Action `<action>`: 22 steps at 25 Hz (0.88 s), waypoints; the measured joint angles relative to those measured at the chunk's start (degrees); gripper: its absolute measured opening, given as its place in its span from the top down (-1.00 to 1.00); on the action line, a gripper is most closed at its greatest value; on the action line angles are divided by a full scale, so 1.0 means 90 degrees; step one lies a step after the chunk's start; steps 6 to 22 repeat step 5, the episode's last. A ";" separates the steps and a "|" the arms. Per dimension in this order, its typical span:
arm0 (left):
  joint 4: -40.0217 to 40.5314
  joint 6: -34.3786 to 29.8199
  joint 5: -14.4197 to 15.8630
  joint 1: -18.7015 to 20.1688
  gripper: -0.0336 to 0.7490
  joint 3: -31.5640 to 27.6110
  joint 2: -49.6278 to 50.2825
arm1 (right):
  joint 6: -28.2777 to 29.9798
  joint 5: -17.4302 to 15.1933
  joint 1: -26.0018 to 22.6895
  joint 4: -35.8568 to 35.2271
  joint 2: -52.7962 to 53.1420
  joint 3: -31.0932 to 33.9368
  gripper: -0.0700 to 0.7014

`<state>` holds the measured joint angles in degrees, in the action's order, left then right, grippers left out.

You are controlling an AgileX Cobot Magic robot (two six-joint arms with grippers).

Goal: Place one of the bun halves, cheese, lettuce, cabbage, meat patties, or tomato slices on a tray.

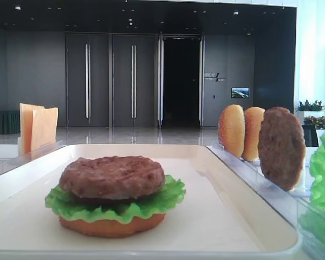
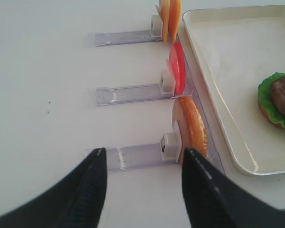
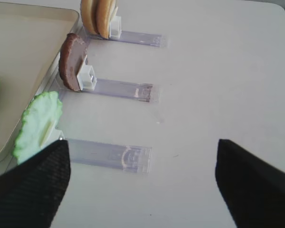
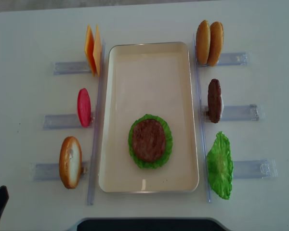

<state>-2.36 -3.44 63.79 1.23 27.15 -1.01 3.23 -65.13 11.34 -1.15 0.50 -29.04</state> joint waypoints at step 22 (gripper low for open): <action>0.0000 0.0000 0.0000 0.0000 -0.08 0.0000 0.0000 | 0.0000 0.0000 0.0000 0.0000 0.0000 0.0000 -0.71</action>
